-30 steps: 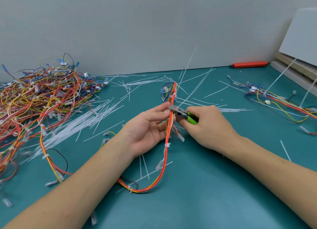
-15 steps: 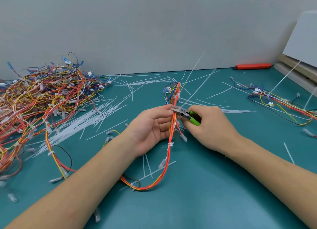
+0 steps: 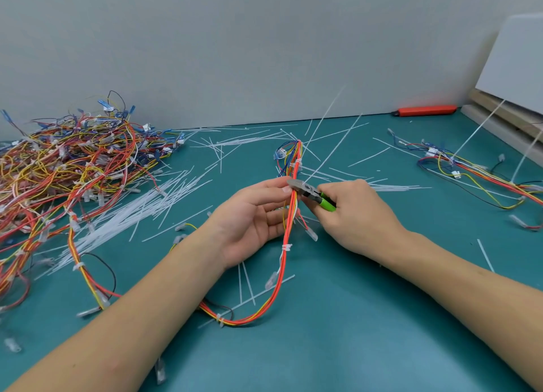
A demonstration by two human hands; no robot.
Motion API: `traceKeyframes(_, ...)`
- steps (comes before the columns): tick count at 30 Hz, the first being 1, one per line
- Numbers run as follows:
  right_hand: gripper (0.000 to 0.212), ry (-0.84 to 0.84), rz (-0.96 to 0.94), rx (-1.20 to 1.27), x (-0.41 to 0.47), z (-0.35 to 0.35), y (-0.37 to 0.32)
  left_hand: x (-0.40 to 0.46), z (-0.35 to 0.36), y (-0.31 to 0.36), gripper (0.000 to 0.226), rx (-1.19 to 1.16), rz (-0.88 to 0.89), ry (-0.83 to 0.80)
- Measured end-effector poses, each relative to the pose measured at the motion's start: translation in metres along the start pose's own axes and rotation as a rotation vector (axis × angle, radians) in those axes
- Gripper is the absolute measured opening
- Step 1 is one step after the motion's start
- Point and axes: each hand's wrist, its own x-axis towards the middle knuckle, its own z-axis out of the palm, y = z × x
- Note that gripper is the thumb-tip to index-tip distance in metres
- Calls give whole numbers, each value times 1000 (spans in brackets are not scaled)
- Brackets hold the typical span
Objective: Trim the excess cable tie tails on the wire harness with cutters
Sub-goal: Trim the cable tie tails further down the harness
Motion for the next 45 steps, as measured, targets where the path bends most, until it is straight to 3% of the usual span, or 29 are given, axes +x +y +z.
traceKeyframes(7, 43, 40, 31, 62, -1, 0, 2, -3, 6, -1, 38, 28, 74, 49)
traceKeyframes(12, 48, 63, 47, 103, 3, 0, 4, -1, 7, -4, 7, 258, 271, 179)
traceKeyframes(16, 40, 51, 50, 97, 4, -1, 5, -1, 8, -8, 29, 519, 293, 91)
traceKeyframes(22, 48, 36, 69, -1, 2, -3, 5, -1, 10, -14, 35, 732, 350, 78)
traceKeyframes(26, 49, 58, 64, -17, -1, -4, 4, -2, 11, -14, 37, 794, 360, 99)
traceKeyframes(35, 23, 14, 35, 43, 2, -5, 5, 0, 10, -13, 35, 903, 346, 121)
traceKeyframes(45, 50, 46, 68, -36, 2, -4, 5, 2, 9, -14, 38, 905, 356, 100)
